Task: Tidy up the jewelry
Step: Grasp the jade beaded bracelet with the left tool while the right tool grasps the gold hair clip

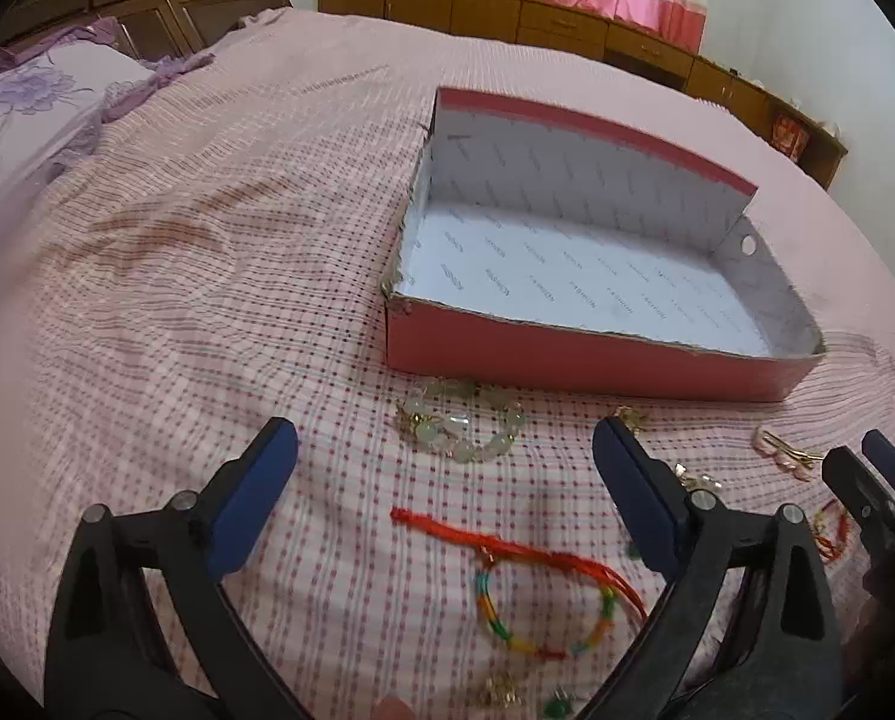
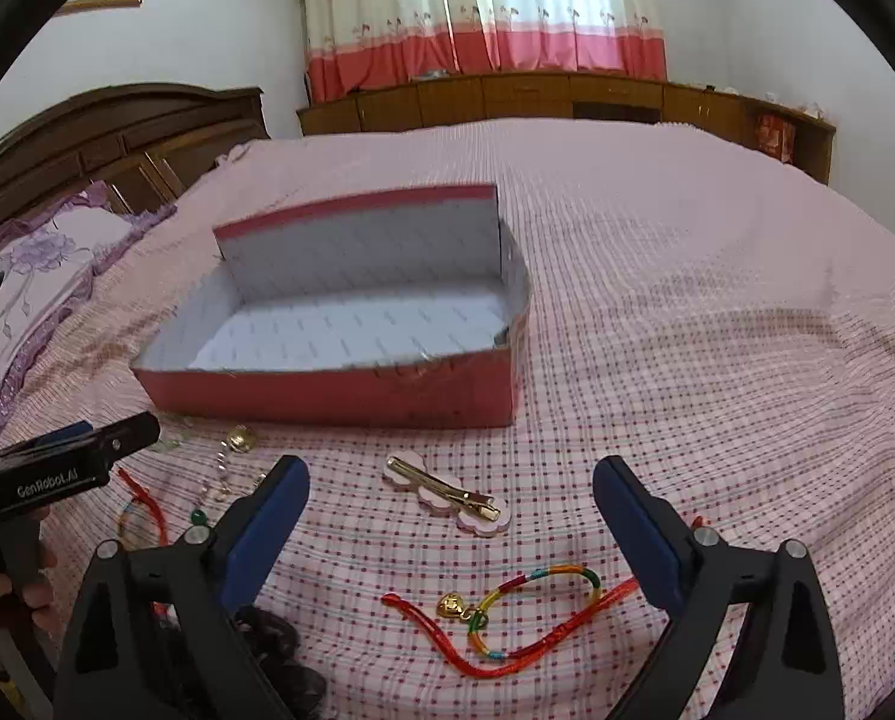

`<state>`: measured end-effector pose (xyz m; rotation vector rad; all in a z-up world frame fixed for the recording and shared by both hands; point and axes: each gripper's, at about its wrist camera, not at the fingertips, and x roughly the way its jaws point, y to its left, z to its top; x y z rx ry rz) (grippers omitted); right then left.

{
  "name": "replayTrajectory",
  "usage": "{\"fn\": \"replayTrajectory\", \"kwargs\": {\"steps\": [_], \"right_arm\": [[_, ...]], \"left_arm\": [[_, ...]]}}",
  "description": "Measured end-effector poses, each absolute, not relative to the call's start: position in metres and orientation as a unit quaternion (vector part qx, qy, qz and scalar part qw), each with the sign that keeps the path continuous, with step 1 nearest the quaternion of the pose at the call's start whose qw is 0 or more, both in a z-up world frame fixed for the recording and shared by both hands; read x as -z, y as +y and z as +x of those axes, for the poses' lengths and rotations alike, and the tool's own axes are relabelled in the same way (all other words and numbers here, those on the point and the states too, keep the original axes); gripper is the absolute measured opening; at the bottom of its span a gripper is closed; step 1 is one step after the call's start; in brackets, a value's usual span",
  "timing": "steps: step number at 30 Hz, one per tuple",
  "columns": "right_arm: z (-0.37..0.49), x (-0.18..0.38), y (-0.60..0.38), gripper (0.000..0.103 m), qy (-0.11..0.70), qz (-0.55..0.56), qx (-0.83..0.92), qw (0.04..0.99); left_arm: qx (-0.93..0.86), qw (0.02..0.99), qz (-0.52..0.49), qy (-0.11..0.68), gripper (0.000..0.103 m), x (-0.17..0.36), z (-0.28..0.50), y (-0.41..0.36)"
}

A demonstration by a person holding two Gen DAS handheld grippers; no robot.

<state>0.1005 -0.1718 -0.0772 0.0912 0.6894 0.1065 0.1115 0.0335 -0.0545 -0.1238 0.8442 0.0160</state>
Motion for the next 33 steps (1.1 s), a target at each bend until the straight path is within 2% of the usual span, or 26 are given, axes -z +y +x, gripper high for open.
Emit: {"fn": "replayTrajectory", "kwargs": {"steps": [5,10,18,22,23,25,27,29,31,33], "right_arm": [[0.113,0.09,-0.172,0.093,0.359,0.046,-0.058,0.93],[0.125,0.104,-0.171,0.084,0.392,0.049,-0.062,0.917],[0.134,0.116,-0.178,0.074,0.417,0.073,-0.065,0.904],[0.135,0.116,-0.18,0.065,0.419,0.075,-0.062,0.903],[0.135,0.116,-0.179,0.06,0.419,0.073,-0.061,0.903],[0.135,0.115,-0.178,0.052,0.419,0.065,-0.059,0.904],[0.134,0.114,-0.174,0.042,0.42,0.055,-0.061,0.904],[0.134,0.114,-0.173,0.042,0.418,0.05,-0.064,0.905],[0.133,0.113,-0.173,0.042,0.415,0.052,-0.067,0.906],[0.131,0.111,-0.175,0.04,0.41,0.059,-0.07,0.907]], "left_arm": [[-0.01,0.903,-0.064,0.424,0.084,0.069,0.123,0.037],[-0.012,0.9,-0.064,0.43,0.076,0.078,0.128,0.038],[-0.008,0.899,-0.066,0.433,0.072,0.084,0.13,0.041],[-0.009,0.9,-0.065,0.431,0.056,0.08,0.127,0.045],[-0.01,0.9,-0.063,0.43,0.054,0.079,0.127,0.046],[-0.007,0.901,-0.06,0.429,0.042,0.079,0.124,0.044],[-0.005,0.903,-0.057,0.427,0.034,0.078,0.121,0.044],[-0.002,0.903,-0.058,0.425,0.027,0.079,0.12,0.045],[0.001,0.903,-0.062,0.424,0.008,0.077,0.117,0.047],[0.009,0.902,-0.074,0.426,0.0,0.076,0.113,0.051]]}}
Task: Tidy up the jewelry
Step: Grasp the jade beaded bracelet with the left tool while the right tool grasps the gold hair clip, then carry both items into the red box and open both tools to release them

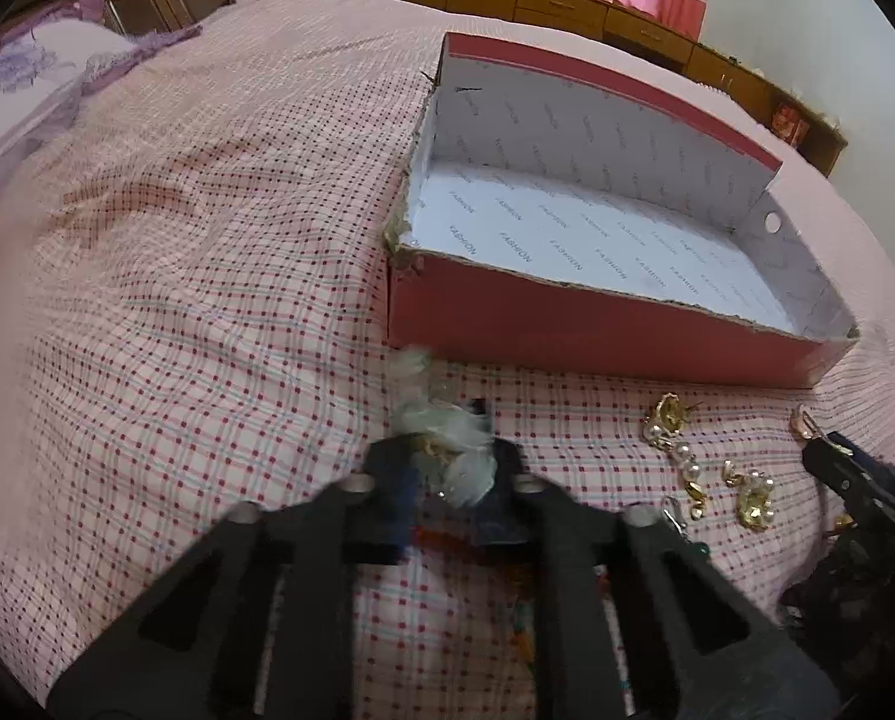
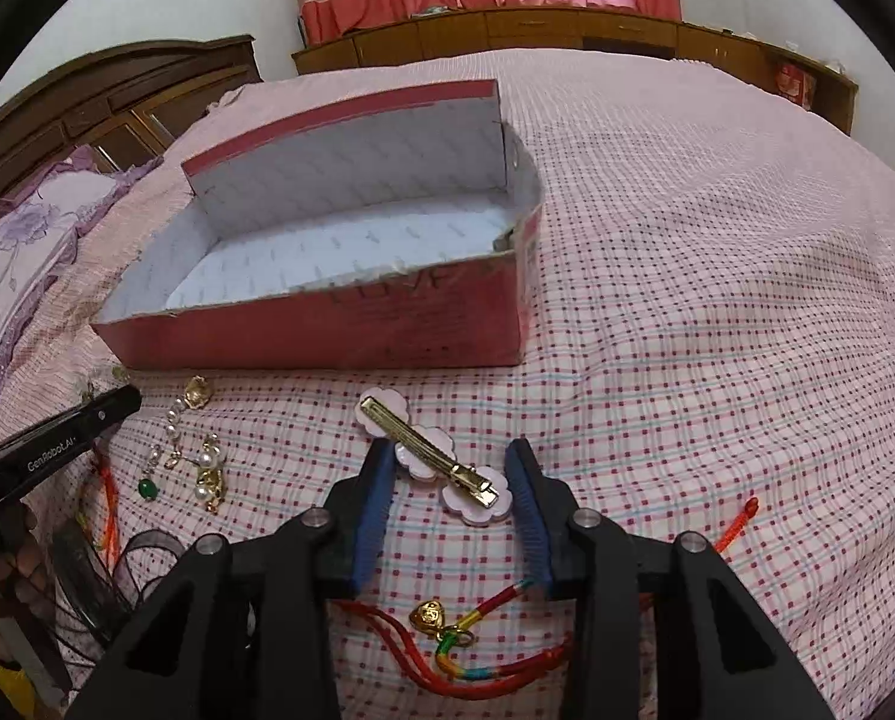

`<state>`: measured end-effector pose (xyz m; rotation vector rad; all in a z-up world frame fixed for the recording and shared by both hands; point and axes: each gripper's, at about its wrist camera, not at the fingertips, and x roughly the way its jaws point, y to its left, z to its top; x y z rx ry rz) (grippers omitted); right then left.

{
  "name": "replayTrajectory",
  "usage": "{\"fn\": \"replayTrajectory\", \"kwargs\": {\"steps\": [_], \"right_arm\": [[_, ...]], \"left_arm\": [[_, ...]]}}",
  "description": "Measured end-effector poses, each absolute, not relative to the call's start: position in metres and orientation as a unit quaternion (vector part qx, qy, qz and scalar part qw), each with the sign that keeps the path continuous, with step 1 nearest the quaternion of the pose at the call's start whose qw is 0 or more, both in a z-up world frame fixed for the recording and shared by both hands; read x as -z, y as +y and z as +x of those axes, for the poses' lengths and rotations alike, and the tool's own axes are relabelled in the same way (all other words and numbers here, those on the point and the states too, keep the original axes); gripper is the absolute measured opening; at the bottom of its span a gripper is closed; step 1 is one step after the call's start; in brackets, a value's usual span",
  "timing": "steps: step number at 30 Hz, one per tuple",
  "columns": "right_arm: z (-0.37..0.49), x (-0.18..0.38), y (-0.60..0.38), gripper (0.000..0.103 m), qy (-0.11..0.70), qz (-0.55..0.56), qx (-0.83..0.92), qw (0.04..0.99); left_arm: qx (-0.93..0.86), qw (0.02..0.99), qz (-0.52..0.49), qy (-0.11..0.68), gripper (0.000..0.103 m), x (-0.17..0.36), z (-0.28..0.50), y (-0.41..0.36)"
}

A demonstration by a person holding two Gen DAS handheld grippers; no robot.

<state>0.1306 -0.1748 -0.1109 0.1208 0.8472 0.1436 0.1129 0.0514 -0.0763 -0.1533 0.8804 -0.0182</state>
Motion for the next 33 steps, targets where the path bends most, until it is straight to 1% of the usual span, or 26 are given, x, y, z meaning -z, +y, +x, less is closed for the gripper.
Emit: {"fn": "replayTrajectory", "kwargs": {"steps": [4,11,22,33], "right_arm": [[0.117,0.107,-0.185,0.039,0.402,0.069,-0.072,0.91],[0.095,0.094,-0.192,0.039,0.385,0.078,-0.075,0.916],[0.08,0.053,-0.19,0.039,0.346,0.088,-0.077,0.931],[0.107,0.01,-0.176,0.039,0.308,0.081,-0.092,0.943]], "left_arm": [[0.019,0.902,-0.1,0.421,0.0,0.071,0.098,0.062],[0.034,0.907,-0.107,0.405,0.0,0.056,0.063,0.072],[0.062,0.93,-0.092,0.35,0.0,0.0,0.068,0.056],[0.086,0.939,-0.075,0.323,0.0,-0.026,0.099,0.037]]}}
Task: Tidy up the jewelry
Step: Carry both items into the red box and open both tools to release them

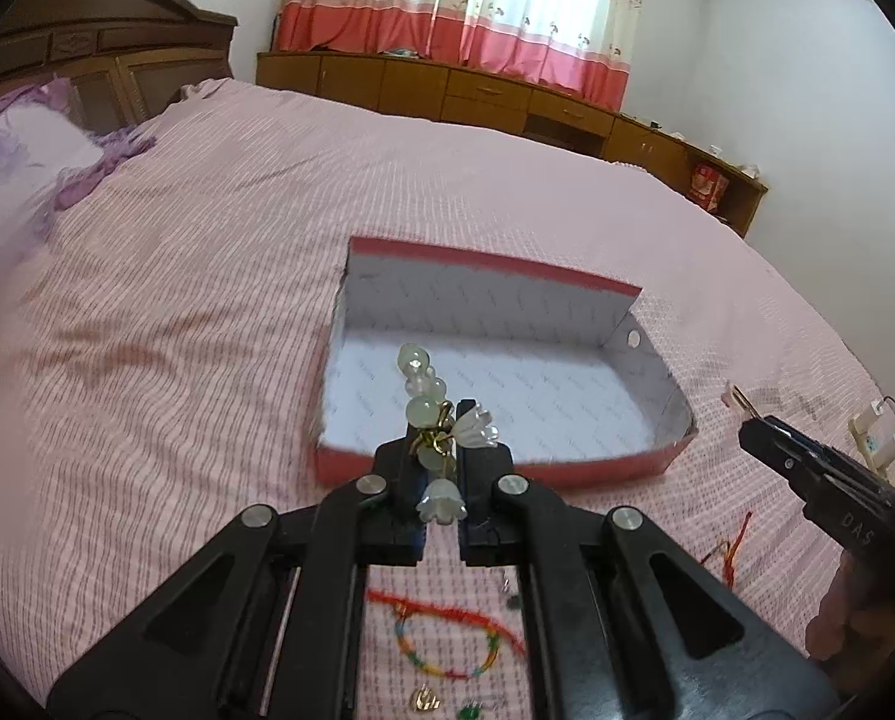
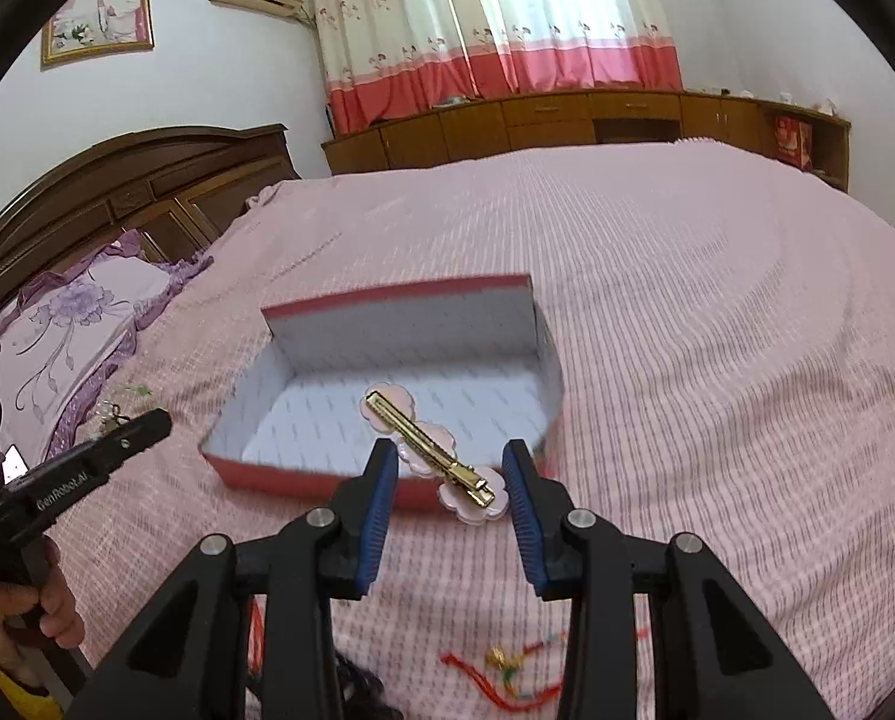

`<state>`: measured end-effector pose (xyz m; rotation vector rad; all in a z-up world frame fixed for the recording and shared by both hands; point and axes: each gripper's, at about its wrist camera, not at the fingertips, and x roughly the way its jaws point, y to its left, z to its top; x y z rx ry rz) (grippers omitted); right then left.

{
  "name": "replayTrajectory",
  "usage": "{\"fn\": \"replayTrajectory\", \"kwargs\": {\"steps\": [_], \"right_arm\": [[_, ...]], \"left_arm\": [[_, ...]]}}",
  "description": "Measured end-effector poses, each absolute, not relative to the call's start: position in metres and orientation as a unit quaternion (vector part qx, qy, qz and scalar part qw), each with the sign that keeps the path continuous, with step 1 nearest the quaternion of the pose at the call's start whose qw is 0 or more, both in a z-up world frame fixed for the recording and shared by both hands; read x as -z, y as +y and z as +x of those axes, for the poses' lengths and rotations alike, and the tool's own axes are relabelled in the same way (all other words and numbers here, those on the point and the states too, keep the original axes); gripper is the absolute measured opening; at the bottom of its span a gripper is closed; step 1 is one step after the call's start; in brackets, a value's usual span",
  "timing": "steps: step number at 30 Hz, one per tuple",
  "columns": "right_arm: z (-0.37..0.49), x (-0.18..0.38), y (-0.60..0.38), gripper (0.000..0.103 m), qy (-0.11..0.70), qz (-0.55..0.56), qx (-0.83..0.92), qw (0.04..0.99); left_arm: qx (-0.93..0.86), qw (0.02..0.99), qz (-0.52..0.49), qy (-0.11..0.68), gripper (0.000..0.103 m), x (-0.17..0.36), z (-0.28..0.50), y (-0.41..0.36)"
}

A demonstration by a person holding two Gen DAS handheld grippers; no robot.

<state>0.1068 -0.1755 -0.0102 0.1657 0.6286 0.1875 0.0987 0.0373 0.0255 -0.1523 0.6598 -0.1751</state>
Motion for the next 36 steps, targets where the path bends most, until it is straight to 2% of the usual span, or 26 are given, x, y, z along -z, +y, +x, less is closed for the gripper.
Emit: {"fn": "replayTrajectory", "kwargs": {"steps": [20,36], "right_arm": [[0.22,0.034,-0.16,0.039,0.316,0.068,-0.079,0.943],[0.274,0.071,-0.157,0.039,0.349,0.037,-0.069,0.934]], "left_arm": [[0.073,0.934,-0.072,0.342,0.0,-0.002,0.195,0.018],[0.027,0.912,-0.06,0.406,0.0,0.045,0.251,0.0]]}}
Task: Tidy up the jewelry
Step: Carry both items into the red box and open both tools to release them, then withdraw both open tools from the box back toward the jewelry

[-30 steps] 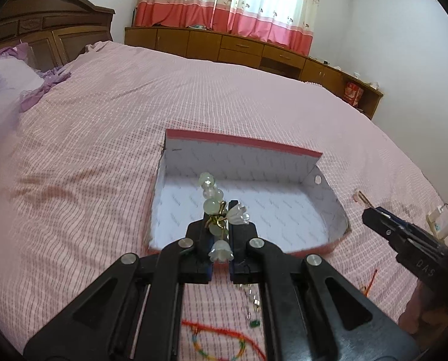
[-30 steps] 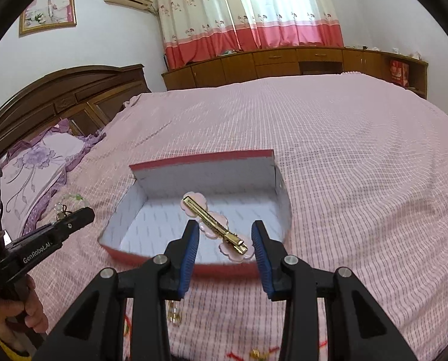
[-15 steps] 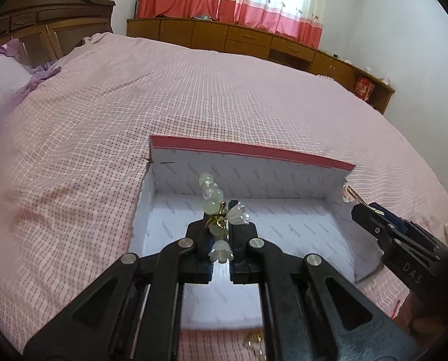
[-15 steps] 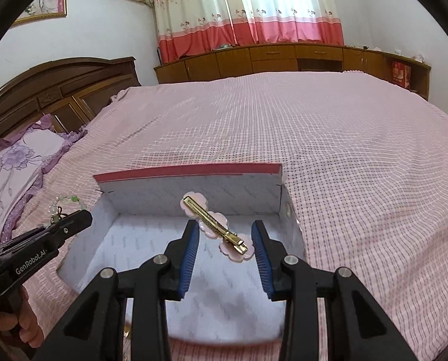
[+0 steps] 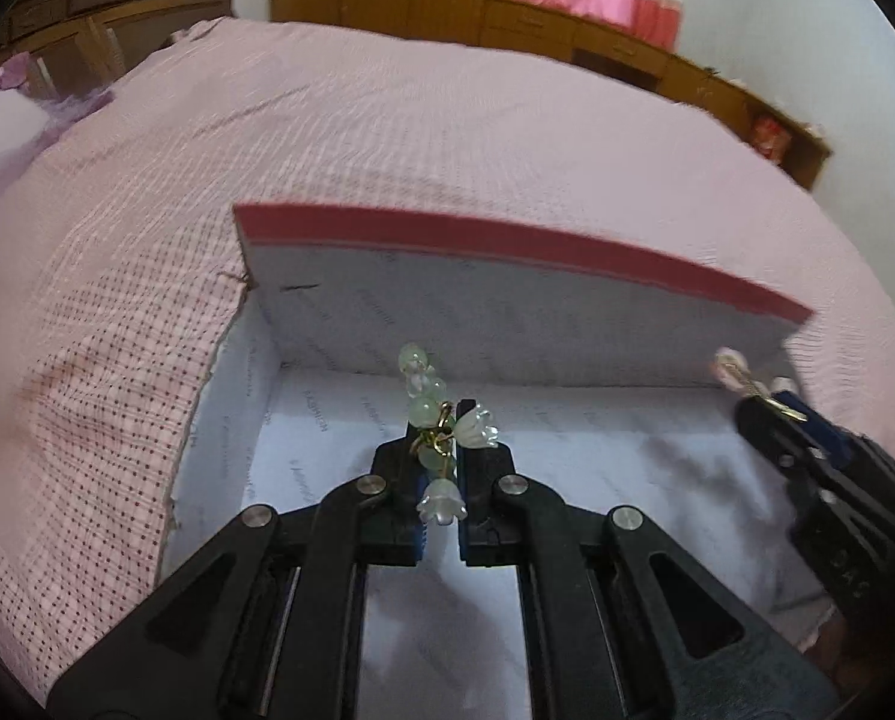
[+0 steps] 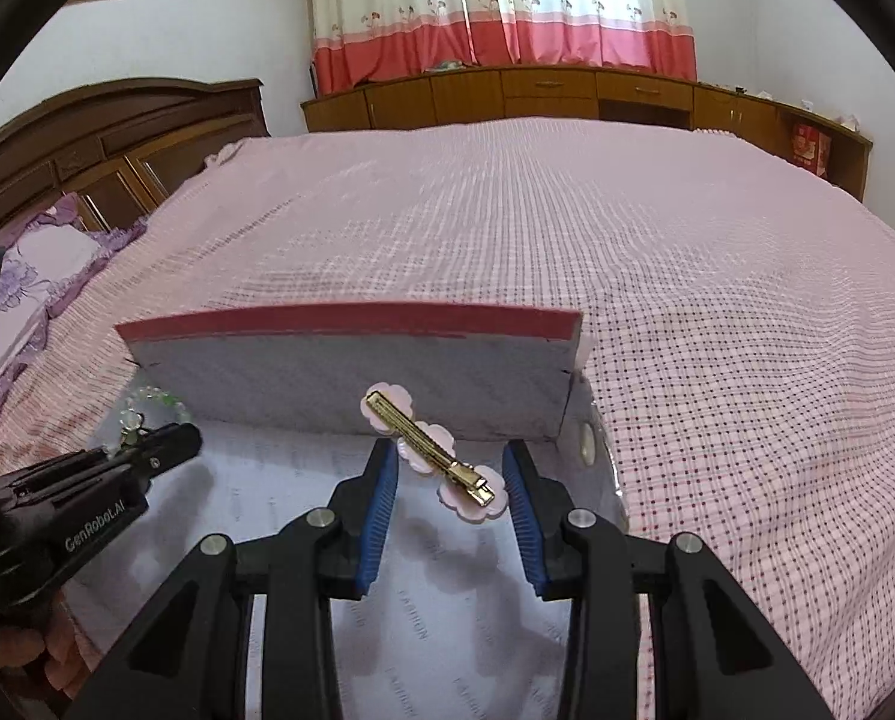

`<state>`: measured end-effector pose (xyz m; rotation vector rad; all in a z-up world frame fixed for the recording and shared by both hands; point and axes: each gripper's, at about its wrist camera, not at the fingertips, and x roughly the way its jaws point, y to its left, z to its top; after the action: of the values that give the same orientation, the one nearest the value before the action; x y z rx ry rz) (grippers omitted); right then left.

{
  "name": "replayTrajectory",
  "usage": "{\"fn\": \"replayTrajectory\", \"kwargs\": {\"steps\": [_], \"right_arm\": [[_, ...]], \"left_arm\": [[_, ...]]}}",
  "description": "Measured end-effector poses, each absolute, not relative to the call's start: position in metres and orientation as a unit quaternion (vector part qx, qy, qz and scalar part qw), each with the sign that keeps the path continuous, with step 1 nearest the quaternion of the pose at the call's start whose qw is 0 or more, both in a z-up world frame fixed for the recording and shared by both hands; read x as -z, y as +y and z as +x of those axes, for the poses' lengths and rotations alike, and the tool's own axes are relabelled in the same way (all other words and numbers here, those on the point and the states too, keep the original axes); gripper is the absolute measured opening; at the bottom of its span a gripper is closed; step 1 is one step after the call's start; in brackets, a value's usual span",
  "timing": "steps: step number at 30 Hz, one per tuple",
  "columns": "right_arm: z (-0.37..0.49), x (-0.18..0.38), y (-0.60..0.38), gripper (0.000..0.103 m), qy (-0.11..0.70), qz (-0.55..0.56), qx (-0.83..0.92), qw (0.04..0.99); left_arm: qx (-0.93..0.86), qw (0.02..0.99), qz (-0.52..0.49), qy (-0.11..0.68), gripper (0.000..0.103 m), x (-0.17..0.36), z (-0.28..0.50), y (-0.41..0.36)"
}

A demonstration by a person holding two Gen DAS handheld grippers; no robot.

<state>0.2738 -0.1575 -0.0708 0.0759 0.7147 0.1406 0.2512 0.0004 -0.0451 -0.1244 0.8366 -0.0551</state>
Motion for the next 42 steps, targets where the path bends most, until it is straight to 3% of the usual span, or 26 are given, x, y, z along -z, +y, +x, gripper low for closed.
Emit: {"fn": "replayTrajectory", "kwargs": {"steps": [11,16,18,21,42], "right_arm": [[0.296,0.081,-0.163,0.039,0.372,0.035,-0.055,0.926],[0.296,0.077,-0.165,0.041,0.375,0.038,-0.063,0.924],[0.293,0.074,-0.167,0.045,0.374,0.043,-0.067,0.924],[0.286,0.065,-0.17,0.051,0.366,0.051,-0.074,0.926],[0.169,-0.035,-0.177,0.055,0.275,0.082,-0.126,0.95]], "left_arm": [[0.015,0.894,-0.073,0.441,0.002,0.053,0.26,-0.005],[0.024,0.894,-0.069,0.442,0.031,0.046,0.264,-0.013],[0.03,0.897,-0.071,0.436,0.034,0.04,0.26,-0.012],[0.035,0.897,-0.077,0.434,0.035,0.033,0.25,-0.009],[0.07,0.928,-0.081,0.357,0.037,-0.049,0.162,0.03]]}}
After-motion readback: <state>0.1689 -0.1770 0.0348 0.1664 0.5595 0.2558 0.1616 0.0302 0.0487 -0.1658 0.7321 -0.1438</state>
